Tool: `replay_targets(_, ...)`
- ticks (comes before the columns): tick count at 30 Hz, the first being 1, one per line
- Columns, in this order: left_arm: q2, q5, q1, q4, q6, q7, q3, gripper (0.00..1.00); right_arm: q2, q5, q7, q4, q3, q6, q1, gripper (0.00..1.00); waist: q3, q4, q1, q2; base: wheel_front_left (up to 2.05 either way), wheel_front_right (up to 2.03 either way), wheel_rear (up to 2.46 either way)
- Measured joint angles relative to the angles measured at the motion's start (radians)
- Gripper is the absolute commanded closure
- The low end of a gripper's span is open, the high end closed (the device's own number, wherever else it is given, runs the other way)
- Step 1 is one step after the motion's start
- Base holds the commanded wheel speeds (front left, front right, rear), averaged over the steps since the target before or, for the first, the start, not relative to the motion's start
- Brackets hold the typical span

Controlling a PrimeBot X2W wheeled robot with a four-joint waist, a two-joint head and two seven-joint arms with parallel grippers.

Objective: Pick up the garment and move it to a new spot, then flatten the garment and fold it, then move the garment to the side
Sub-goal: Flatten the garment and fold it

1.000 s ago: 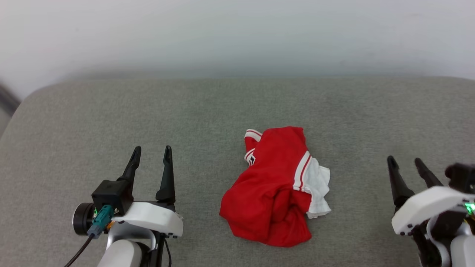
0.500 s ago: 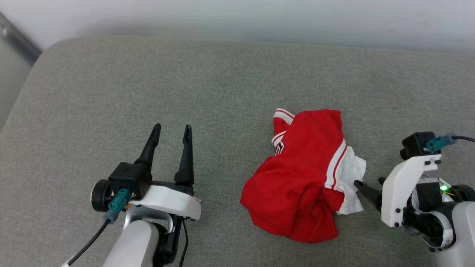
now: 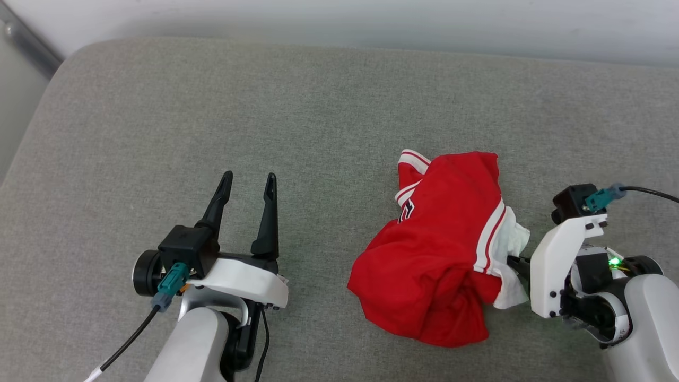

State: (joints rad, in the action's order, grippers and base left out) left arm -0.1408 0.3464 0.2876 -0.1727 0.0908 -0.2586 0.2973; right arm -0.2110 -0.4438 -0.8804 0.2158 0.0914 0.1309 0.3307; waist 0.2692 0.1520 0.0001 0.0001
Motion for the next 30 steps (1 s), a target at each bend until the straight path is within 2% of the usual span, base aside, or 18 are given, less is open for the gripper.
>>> replay_targets(5,-0.003,0.0,-0.004,-0.011,-0.002,-0.001,-0.006,0.0,-0.047,0.016,0.089,-0.05,0.019,0.0,0.029,1.0,-0.025,-0.021,0.0,0.0,0.0,0.0,0.0)
replay_targets(9,-0.006,0.0,-0.018,-0.015,-0.003,-0.001,-0.01,0.0,-0.087,0.051,0.135,-0.104,-0.029,0.0,0.06,1.0,-0.048,-0.044,0.0,0.0,0.0,0.0,0.0)
replay_targets(16,-0.014,0.001,-0.029,-0.012,-0.002,-0.001,-0.008,0.0,-0.11,0.115,0.138,-0.118,-0.25,0.0,0.027,1.0,-0.078,-0.084,0.0,0.0,0.0,0.0,0.0)
replay_targets(19,-0.016,0.001,-0.036,-0.013,-0.002,0.002,-0.004,0.0,-0.102,0.133,0.146,-0.067,-0.345,0.0,-0.043,1.0,-0.084,-0.094,0.0,0.0,0.0,0.0,0.0)
replay_targets(22,-0.02,0.001,-0.038,-0.01,0.0,0.009,-0.001,0.0,-0.063,0.142,0.18,0.007,-0.398,0.0,-0.097,1.0,-0.084,-0.102,0.0,0.0,0.0,0.0,0.0)
replay_targets(23,-0.022,0.002,-0.039,-0.009,0.002,0.011,-0.001,0.0,-0.049,0.142,0.197,0.036,-0.406,0.0,-0.106,0.91,-0.082,-0.104,0.0,0.0,0.0,0.0,0.0)
replay_targets(24,-0.025,0.003,-0.039,-0.008,0.003,0.013,-0.001,0.0,-0.034,0.138,0.218,0.067,-0.414,0.0,-0.112,0.54,-0.08,-0.107,0.0,0.0,0.0,0.0,0.0)
replay_targets(25,-0.027,0.003,-0.039,-0.007,0.004,0.014,-0.002,0.0,-0.028,0.139,0.239,0.096,-0.413,0.0,-0.116,0.0,-0.079,-0.11,0.0,0.0,0.0,0.0,0.0)
replay_targets(30,-0.035,0.01,-0.048,-0.007,0.007,0.024,-0.004,0.0,-0.005,0.127,0.425,0.146,-0.395,0.0,-0.119,0.0,-0.091,-0.121,0.0,0.0,0.0,0.0,0.0)
